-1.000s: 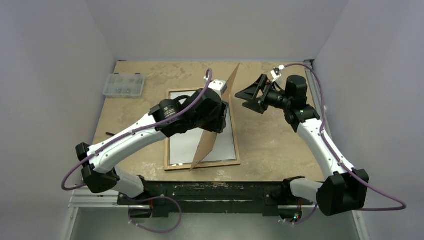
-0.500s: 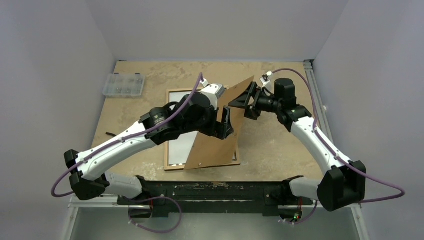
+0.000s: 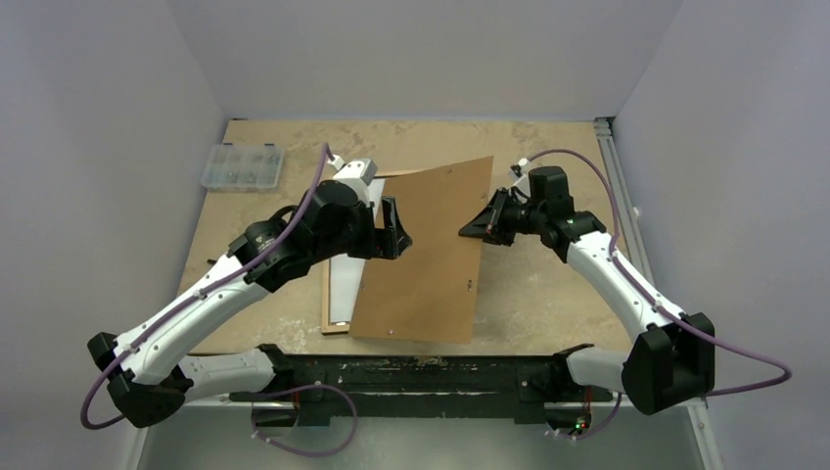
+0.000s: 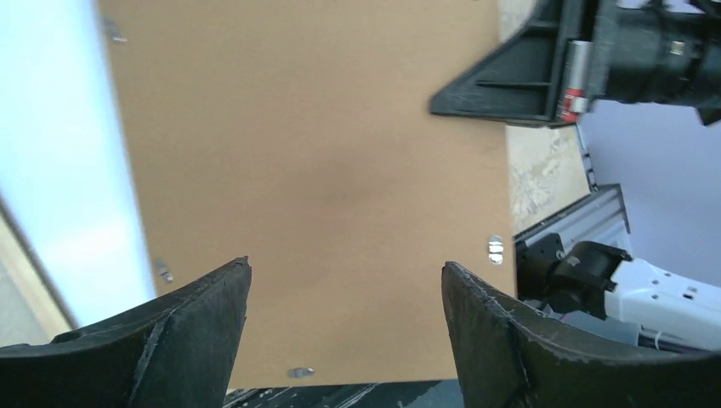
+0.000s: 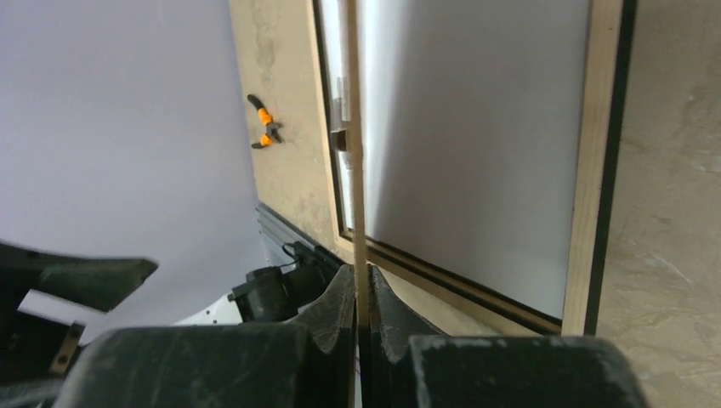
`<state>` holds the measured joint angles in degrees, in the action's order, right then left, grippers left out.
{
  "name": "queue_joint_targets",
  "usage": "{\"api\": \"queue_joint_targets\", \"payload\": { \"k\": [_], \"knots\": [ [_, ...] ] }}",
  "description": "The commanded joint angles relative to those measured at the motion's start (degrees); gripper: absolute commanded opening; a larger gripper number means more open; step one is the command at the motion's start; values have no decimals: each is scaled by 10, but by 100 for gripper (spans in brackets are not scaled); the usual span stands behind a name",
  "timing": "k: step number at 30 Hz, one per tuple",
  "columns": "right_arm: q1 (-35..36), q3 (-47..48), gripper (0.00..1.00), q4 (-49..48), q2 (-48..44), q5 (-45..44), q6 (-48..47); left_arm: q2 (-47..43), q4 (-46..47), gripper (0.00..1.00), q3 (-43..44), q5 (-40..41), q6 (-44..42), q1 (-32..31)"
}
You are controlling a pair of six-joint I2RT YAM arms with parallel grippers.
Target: Put the photo into the frame
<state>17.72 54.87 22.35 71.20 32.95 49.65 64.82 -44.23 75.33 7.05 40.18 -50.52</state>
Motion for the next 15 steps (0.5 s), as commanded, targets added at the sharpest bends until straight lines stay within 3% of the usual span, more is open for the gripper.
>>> {"api": "queue_joint_targets", "payload": {
  "k": [1,9,15],
  "knots": [
    [4,11,0,-39,-12,28,-11,-46,-12,80,-40,1,21,44],
    [-6,65,0,-27,10,53,-52,-86,-33,80,-121,-47,12,150],
    [-59,76,0,-55,29,144,-58,-86,-22,78,-215,-66,-16,266]
  ]
}}
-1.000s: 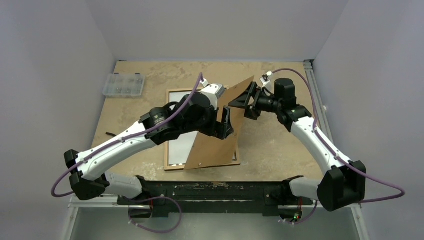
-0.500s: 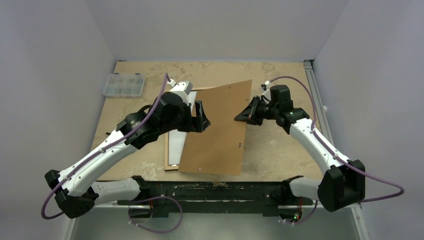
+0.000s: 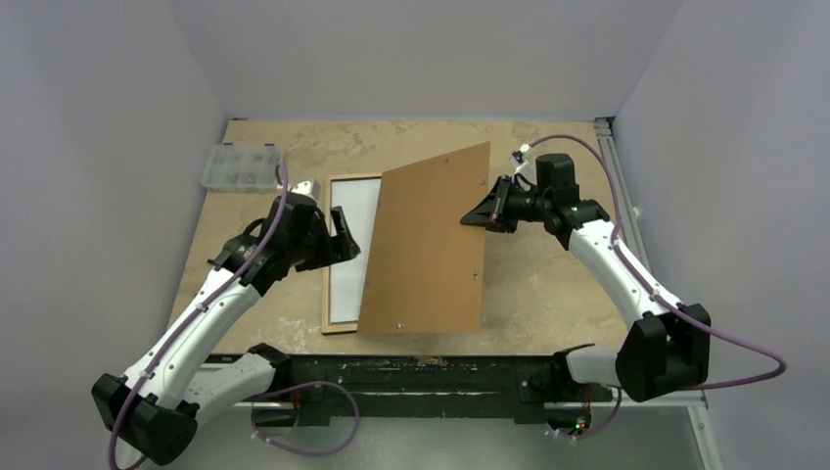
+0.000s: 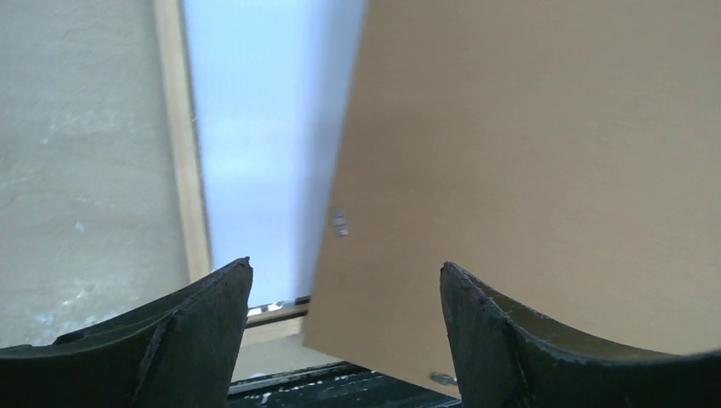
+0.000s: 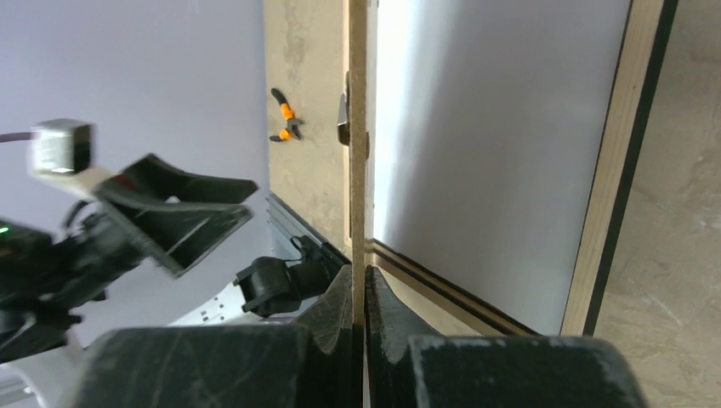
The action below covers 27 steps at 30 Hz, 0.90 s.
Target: Put the photo into the frame
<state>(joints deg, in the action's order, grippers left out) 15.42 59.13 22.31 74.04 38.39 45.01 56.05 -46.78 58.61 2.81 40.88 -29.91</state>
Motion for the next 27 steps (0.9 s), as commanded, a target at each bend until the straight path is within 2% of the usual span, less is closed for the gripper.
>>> {"api": "queue_joint_targets", "payload": {
  "k": [1,6,9,15,22,27],
  "knots": [
    [-50,34,0,-59,2,108,-10,8,9,78,-63,-25,-27,82],
    [-88,46,0,-49,2,154,-12,63,40,75,-126,-53,-36,156],
    [-90,46,0,-40,-3,161,-12,94,53,73,-137,-45,-32,167],
    [-92,35,0,-43,-1,173,-5,169,94,62,-157,-32,-23,173],
    [-96,32,0,-44,1,181,-4,228,149,41,-174,-65,-37,171],
    [-100,29,0,-46,5,185,-7,241,144,18,-158,-77,-58,158]
  ]
}}
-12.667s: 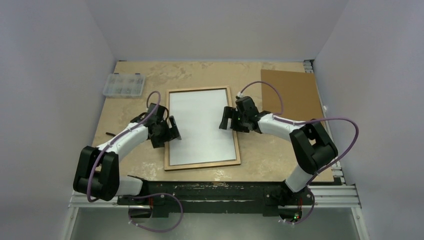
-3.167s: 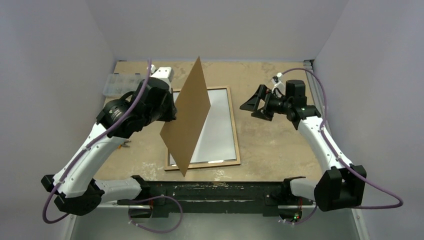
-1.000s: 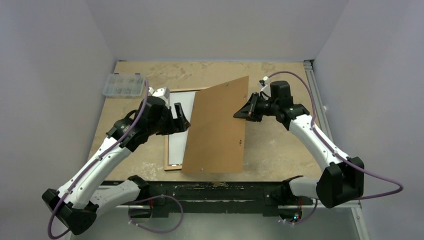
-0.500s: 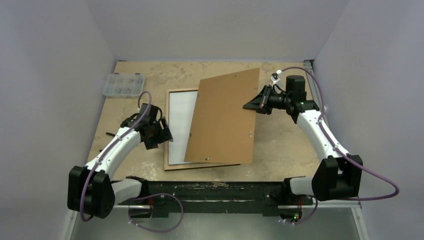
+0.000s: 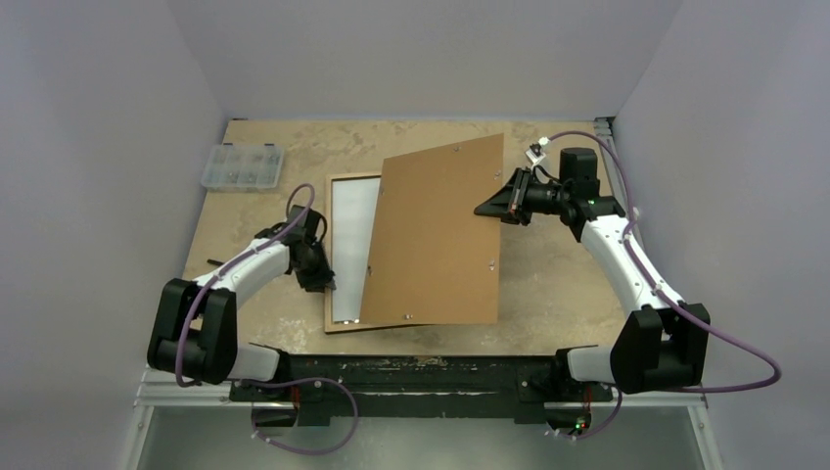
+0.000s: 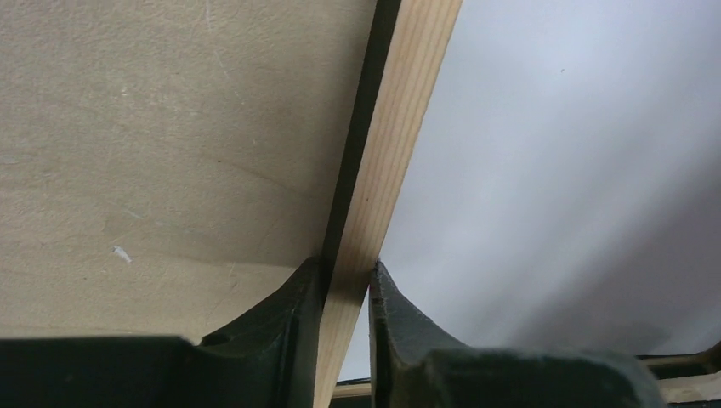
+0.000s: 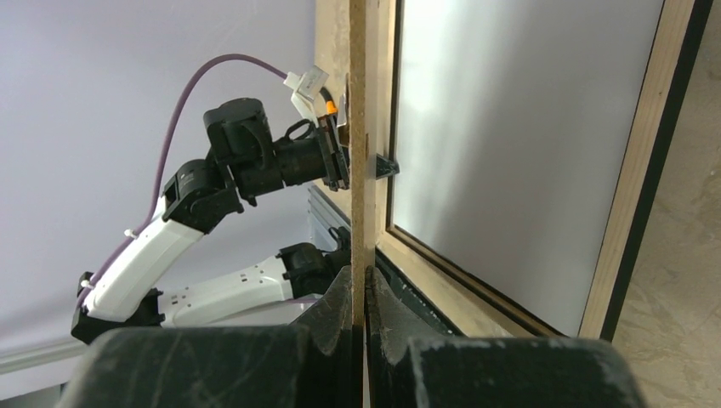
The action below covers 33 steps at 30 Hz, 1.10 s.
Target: Put the photo into the frame
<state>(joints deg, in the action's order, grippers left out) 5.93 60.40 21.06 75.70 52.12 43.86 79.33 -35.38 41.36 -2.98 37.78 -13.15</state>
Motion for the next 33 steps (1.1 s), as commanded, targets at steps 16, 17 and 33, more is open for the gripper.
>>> {"api": "queue_joint_targets", "payload": {
  "k": [16,17,33],
  "knots": [
    [-54,16,0,56,-18,73,-95,89,37,0,96,23,10,-195],
    [-57,17,0,64,-19,73,-102,93,33,0,99,25,11,-202],
    [-58,36,0,104,27,65,-169,-36,22,77,60,-19,68,-204]
  ]
}}
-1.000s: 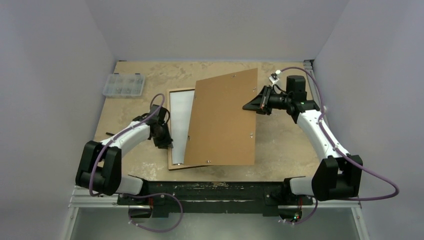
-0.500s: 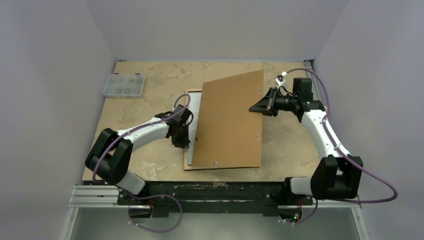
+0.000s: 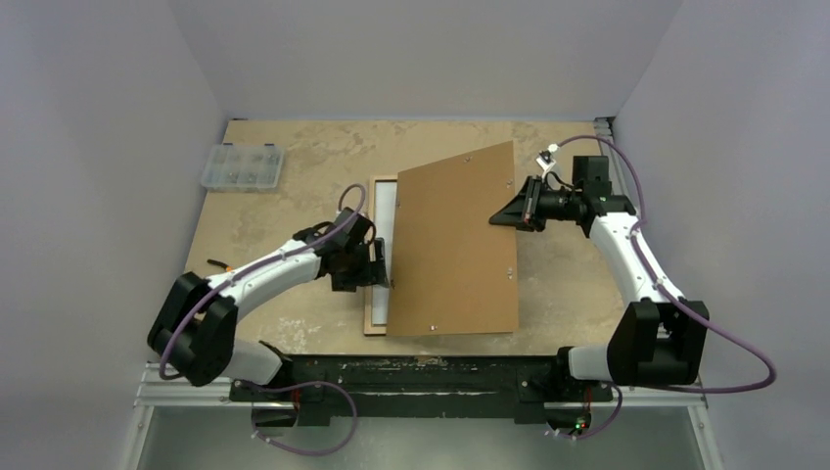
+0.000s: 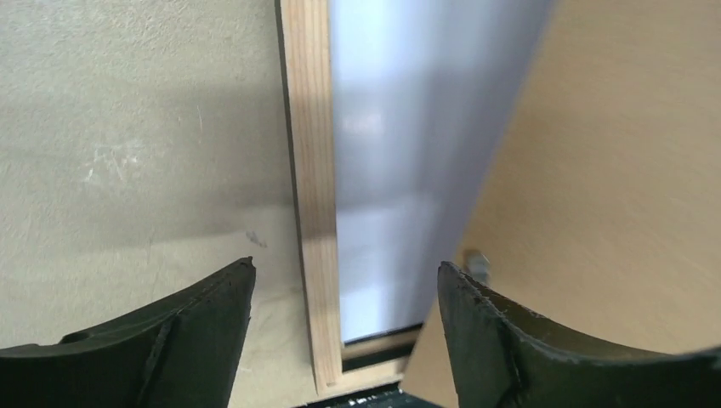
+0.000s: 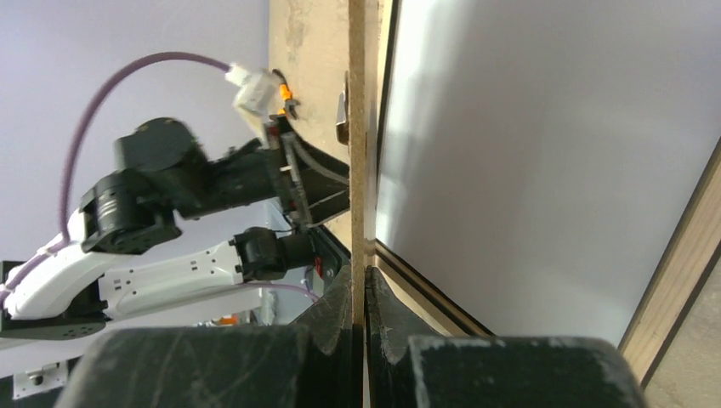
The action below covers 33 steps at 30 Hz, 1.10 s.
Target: Put the photo into the frame
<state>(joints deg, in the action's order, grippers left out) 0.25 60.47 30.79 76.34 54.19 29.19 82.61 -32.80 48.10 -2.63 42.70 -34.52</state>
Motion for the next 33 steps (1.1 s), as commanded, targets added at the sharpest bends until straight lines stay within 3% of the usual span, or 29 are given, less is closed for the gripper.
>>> {"api": "queue_joint_targets", "payload": {
  "k": [1,7,14,26,33],
  "knots": [
    [-1,42,0,8,29,45,-24,-87,-6,77,-14,-34,21,19],
    [-1,98,0,2,84,43,-11,-140,61,69,-88,-146,17,109],
    [-1,146,0,-6,153,51,15,-97,107,61,-106,-193,14,136],
    [32,169,0,18,241,49,-5,-9,139,54,-86,-192,17,152],
    [50,167,0,18,250,63,-6,24,145,58,-64,-184,16,164]
  ]
}}
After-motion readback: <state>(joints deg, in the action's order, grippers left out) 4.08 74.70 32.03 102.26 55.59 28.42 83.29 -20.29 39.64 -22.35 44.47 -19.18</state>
